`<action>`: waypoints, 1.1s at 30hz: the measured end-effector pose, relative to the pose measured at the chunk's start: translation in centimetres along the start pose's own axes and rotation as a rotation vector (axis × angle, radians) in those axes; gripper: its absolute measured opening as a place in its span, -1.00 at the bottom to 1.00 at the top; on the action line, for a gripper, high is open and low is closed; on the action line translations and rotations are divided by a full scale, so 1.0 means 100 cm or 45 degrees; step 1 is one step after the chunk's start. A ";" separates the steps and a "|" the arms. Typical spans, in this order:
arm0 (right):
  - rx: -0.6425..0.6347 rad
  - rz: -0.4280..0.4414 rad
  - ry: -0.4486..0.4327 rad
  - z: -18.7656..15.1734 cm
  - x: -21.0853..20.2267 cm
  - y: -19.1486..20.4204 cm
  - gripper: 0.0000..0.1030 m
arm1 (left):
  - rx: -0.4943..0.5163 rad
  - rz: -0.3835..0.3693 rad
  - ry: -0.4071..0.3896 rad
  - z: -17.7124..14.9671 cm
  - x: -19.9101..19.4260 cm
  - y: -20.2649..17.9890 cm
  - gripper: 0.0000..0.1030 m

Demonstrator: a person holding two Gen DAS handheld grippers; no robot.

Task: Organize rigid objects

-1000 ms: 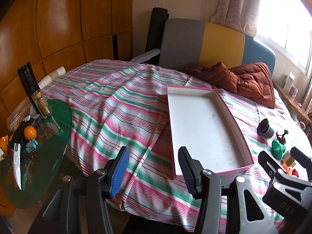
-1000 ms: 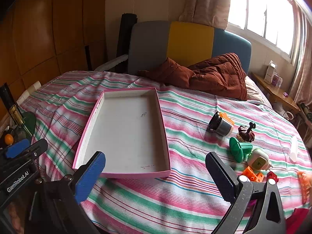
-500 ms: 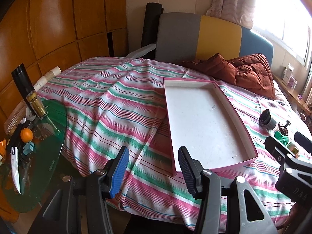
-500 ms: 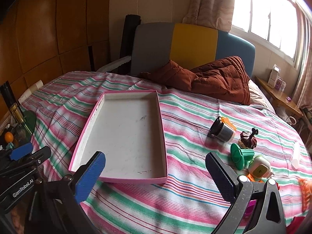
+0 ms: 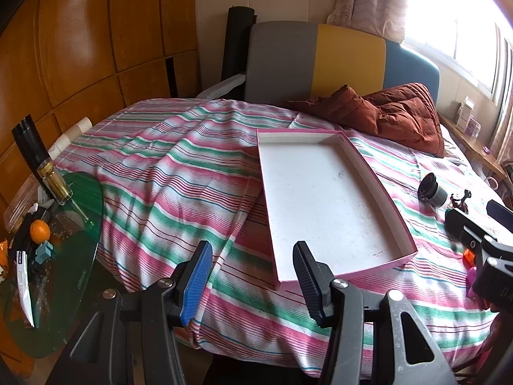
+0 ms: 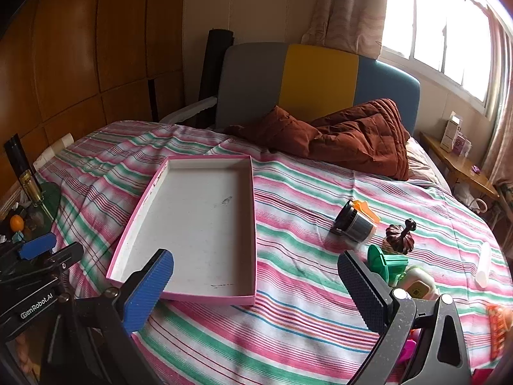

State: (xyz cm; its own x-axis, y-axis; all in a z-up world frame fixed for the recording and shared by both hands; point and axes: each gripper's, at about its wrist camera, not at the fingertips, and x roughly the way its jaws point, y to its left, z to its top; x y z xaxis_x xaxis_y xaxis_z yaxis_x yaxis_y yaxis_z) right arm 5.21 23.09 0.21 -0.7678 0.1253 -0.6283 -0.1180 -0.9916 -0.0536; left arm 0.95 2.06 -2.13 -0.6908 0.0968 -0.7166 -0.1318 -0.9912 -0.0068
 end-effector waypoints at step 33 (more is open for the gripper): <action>0.696 -0.251 -0.055 -0.073 -0.050 -0.272 1.00 | 0.358 -0.477 0.091 0.005 0.001 -0.116 0.11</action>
State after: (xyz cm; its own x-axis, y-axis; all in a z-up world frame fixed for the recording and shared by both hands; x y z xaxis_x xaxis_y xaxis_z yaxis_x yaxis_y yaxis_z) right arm 16.84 49.15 -0.88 -0.7219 0.3183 -0.6144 -0.5605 -0.7897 0.2494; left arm 2.04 13.61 -1.79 -0.5096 0.4267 -0.7472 -0.5567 -0.8256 -0.0918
